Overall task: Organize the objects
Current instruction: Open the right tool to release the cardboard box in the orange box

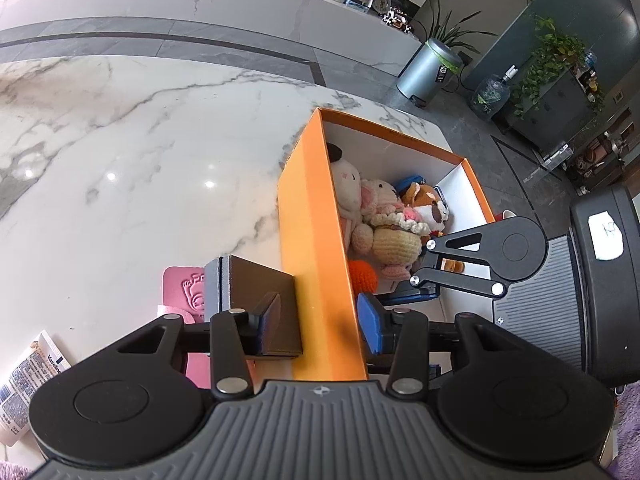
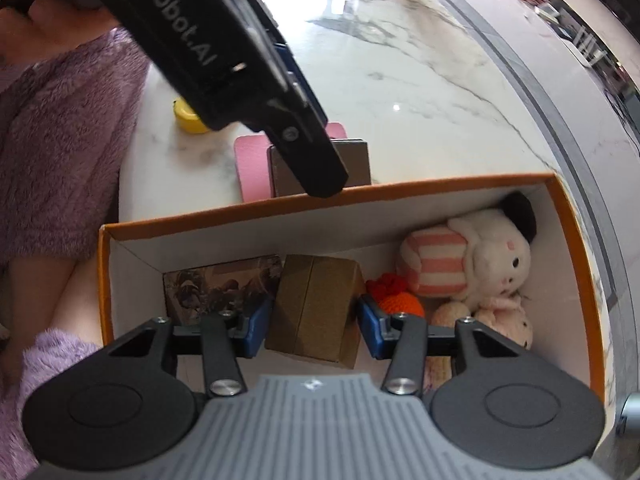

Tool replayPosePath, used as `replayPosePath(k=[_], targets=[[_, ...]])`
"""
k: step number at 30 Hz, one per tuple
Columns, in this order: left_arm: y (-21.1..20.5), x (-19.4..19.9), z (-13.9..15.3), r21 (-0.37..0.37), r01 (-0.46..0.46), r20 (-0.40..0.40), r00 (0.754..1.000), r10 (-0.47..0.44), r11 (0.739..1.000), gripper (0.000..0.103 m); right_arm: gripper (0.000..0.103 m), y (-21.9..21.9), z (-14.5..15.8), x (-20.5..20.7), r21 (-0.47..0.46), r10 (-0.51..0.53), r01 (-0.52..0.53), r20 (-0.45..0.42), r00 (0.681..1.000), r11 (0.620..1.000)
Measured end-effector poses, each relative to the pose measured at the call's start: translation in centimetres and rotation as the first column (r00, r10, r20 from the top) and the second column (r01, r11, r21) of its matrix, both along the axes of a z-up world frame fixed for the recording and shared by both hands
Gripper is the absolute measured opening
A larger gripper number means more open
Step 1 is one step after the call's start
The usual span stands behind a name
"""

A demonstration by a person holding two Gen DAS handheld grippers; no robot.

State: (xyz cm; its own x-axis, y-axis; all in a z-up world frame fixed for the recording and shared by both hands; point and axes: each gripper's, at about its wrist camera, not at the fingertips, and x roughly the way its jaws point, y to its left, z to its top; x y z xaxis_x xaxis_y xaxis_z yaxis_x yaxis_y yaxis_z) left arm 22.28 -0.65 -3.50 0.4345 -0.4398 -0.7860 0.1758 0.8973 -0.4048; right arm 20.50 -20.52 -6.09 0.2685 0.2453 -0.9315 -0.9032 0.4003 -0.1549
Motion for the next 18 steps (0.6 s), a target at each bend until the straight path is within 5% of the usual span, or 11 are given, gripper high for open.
replayPosePath(k=[7, 11, 18], targets=[[0.2, 0.1, 0.0, -0.006, -0.009, -0.003, 1.0, 0.009, 1.0, 0.05, 0.05, 0.4, -0.8, 1.0, -0.022, 0.06, -0.06, 0.003, 0.998, 0.998], [0.4, 0.0, 0.0, -0.009, -0.011, -0.005, 1.0, 0.011, 1.0, 0.05, 0.052, -0.4, -0.1, 1.5, 0.027, -0.027, 0.026, 0.027, 0.999, 0.999], [0.2, -0.1, -0.2, -0.021, 0.003, -0.013, 1.0, -0.003, 1.0, 0.048, 0.057, -3.0, 0.2, 1.3, 0.046, -0.219, 0.222, -0.059, 0.974, 0.974]])
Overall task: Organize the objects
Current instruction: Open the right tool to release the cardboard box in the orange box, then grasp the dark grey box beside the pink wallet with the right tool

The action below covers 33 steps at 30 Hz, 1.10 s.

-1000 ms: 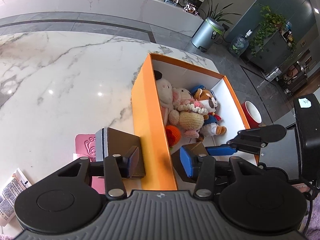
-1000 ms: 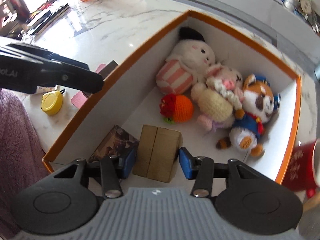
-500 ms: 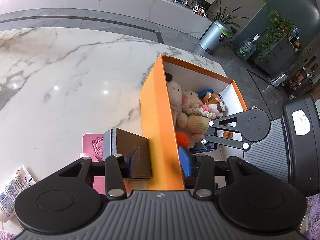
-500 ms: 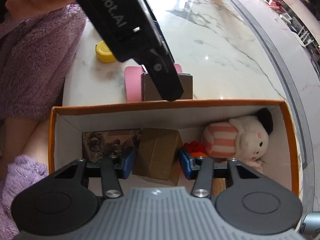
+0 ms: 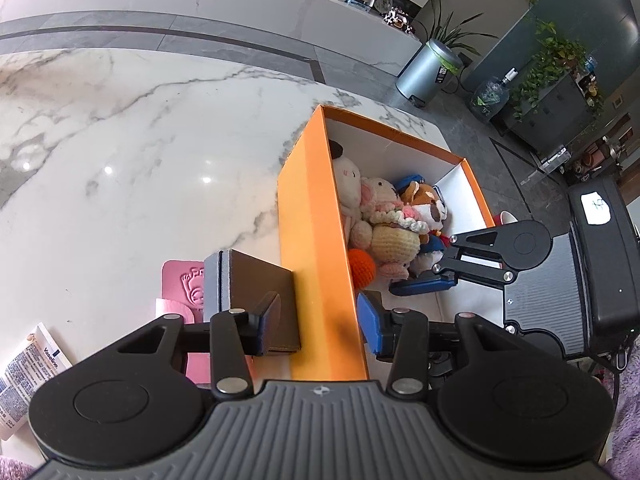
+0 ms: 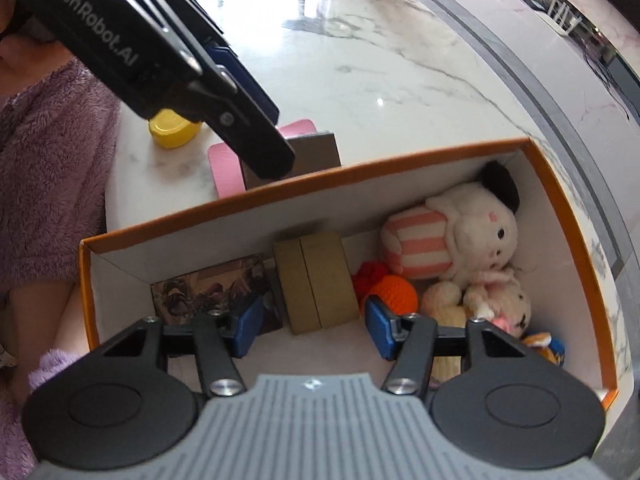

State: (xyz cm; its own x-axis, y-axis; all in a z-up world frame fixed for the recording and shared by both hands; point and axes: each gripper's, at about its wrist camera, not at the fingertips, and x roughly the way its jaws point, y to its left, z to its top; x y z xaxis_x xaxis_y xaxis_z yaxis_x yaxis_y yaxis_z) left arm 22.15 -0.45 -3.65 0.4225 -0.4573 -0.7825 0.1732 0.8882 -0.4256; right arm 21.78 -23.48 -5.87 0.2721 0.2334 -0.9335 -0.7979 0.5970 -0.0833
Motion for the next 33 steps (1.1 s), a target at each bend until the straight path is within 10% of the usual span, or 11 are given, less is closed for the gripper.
replayPosePath(k=[4, 14, 25, 33], targets=[[-0.7, -0.1, -0.1, -0.007, 0.028, -0.008, 1.0, -0.028, 1.0, 0.036, 0.032, -0.2, -1.5, -1.1, -0.007, -0.007, 0.007, -0.009, 1.0, 1.0], [-1.2, -0.2, -0.2, -0.011, 0.03, -0.026, 0.999, -0.03, 0.999, 0.032, 0.027, 1.0, -2.4, -1.8, -0.025, 0.054, -0.054, 0.022, 0.998, 0.998], [3.3, -2.9, 3.1, 0.039, -0.057, 0.059, 0.997, 0.055, 0.998, 0.032, 0.03, 1.4, 4.0, -4.0, 0.136, -0.11, 0.099, 0.077, 0.991, 0.986], [5.8, -4.7, 2.9, 0.123, -0.054, 0.067, 0.997, 0.046, 0.991, 0.034, 0.051, 6.1, 6.7, -2.9, 0.163, -0.048, 0.027, 0.128, 0.991, 0.986]])
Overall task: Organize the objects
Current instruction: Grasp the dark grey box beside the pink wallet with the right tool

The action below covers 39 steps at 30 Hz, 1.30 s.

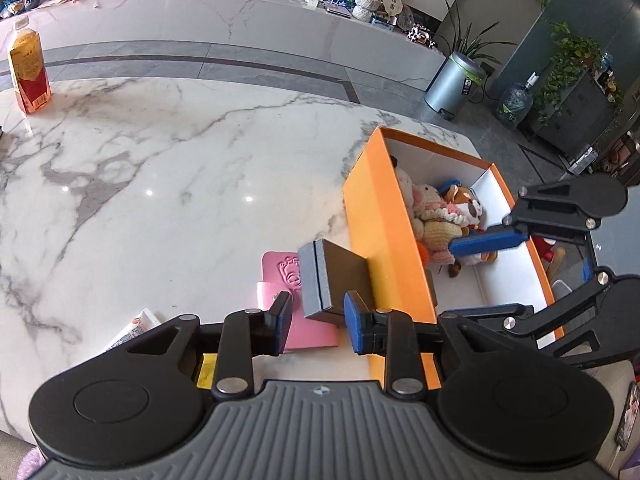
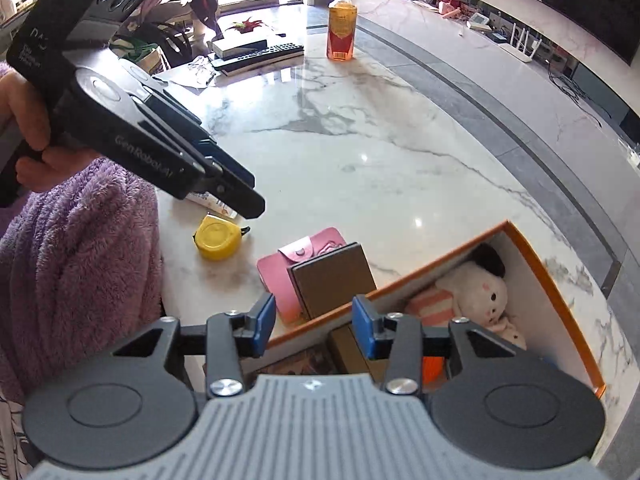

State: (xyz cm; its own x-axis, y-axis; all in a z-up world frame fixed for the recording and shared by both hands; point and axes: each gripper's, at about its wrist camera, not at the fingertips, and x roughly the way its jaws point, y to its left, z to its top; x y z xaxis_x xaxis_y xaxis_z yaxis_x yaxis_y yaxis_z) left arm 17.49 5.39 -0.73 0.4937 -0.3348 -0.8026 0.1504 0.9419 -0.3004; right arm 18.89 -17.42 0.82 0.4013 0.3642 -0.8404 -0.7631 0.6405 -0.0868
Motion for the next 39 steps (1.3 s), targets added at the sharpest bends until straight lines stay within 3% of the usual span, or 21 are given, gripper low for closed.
replayPosePath(k=[2, 5, 10, 20, 29, 33, 35, 39], targets=[[0.3, -0.1, -0.6, 0.022, 0.009, -0.002, 1.0, -0.009, 1.0, 0.034, 0.063, 1.8, -0.5, 0.6, -0.049, 0.029, -0.029, 0.005, 1.0, 0.998], [0.6, 0.1, -1.5, 0.048, 0.016, -0.004, 1.0, -0.016, 0.999, 0.034, 0.064, 4.0, -1.8, 2.1, -0.109, 0.069, -0.072, -0.027, 0.997, 0.991], [1.5, 0.9, -2.7, 0.026, 0.002, -0.016, 1.0, -0.002, 1.0, 0.034, 0.067, 6.6, -4.4, 4.5, -0.209, 0.084, -0.101, -0.093, 0.992, 0.973], [3.6, 2.1, -5.1, -0.001, -0.013, -0.062, 0.998, 0.013, 1.0, 0.034, 0.068, 9.9, -9.6, 6.7, -0.352, -0.079, 0.017, -0.164, 0.983, 0.936], [4.2, 2.3, -6.1, -0.025, -0.013, -0.086, 0.996, 0.011, 1.0, 0.034, 0.076, 10.5, -11.3, 7.3, -0.419, -0.189, 0.133, -0.095, 0.977, 0.898], [4.1, 2.2, -6.2, -0.025, -0.008, -0.086, 0.996, 0.006, 1.0, 0.034, 0.068, 10.2, -10.6, 6.9, -0.404, -0.2, 0.149, -0.088, 0.976, 0.903], [4.0, 2.2, -6.2, -0.022, -0.007, -0.087, 0.996, 0.005, 1.0, 0.034, 0.055, 10.0, -9.4, 6.6, -0.381, -0.204, 0.16, -0.077, 0.976, 0.91], [3.7, 2.1, -6.0, -0.017, 0.0, -0.08, 0.997, -0.001, 1.0, 0.034, 0.043, 9.5, -7.1, 6.7, -0.327, -0.221, 0.181, -0.089, 0.971, 0.927]])
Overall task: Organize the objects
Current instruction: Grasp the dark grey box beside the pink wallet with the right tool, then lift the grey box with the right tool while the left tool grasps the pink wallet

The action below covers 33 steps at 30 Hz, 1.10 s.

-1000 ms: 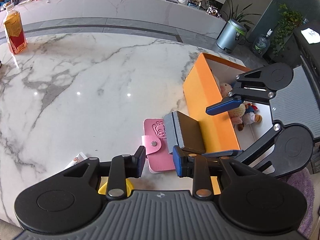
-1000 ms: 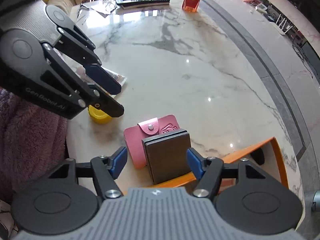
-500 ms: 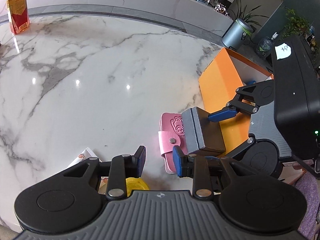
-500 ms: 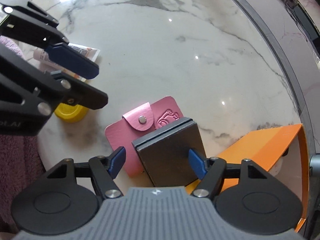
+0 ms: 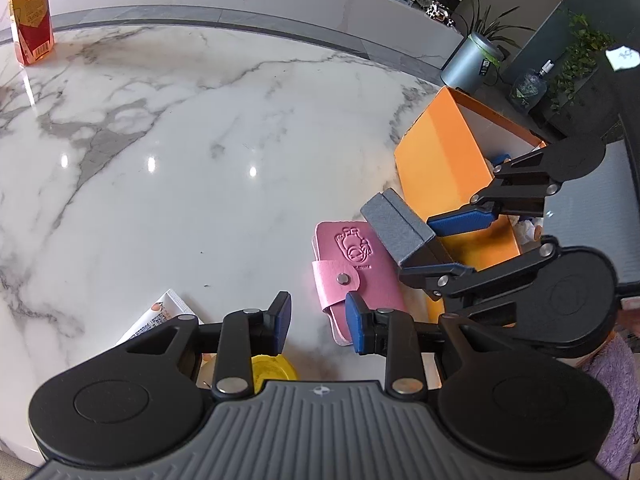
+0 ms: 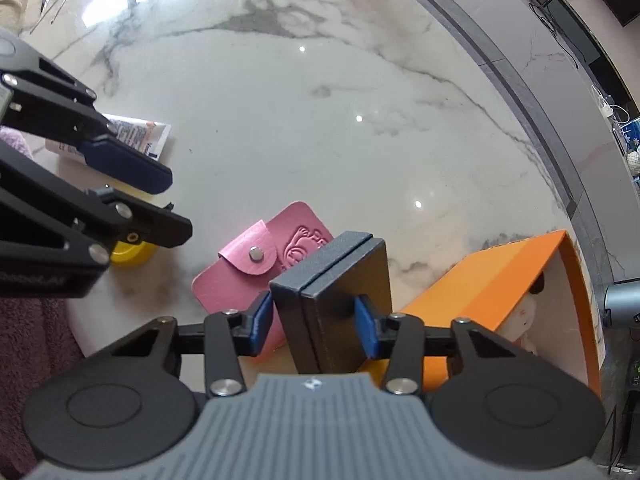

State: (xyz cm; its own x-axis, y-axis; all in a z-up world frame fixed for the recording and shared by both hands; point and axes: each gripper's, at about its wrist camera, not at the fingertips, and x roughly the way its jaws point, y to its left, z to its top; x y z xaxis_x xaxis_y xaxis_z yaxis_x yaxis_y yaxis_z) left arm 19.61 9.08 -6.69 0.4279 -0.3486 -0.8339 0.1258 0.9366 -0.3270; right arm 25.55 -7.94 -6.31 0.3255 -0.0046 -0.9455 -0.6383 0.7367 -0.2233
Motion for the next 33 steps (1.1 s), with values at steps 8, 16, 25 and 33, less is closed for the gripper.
replayPosePath(k=[8, 16, 25, 33], targets=[[-0.6, 0.3, -0.1, 0.005, 0.005, 0.004, 1.0, -0.005, 1.0, 0.034, 0.039, -3.6, 3.5, 1.9, 0.327, -0.16, 0.221, -0.203, 0.966, 0.919], [-1.7, 1.1, -0.8, 0.022, 0.026, -0.014, 1.0, -0.026, 0.999, 0.034, 0.038, -4.9, 1.6, 3.9, 0.27, -0.257, 0.304, -0.196, 0.946, 0.913], [-3.4, 2.4, -2.3, 0.057, 0.044, -0.043, 0.998, -0.042, 0.997, 0.059, 0.035, -5.1, 2.6, 3.0, 0.264, -0.22, 0.233, -0.08, 0.972, 0.936], [-6.6, 3.4, -3.4, 0.118, 0.023, -0.07, 0.997, -0.015, 0.993, 0.08, 0.035, -8.8, 10.3, 0.1, 0.406, -0.317, 0.247, 0.114, 0.941, 0.88]])
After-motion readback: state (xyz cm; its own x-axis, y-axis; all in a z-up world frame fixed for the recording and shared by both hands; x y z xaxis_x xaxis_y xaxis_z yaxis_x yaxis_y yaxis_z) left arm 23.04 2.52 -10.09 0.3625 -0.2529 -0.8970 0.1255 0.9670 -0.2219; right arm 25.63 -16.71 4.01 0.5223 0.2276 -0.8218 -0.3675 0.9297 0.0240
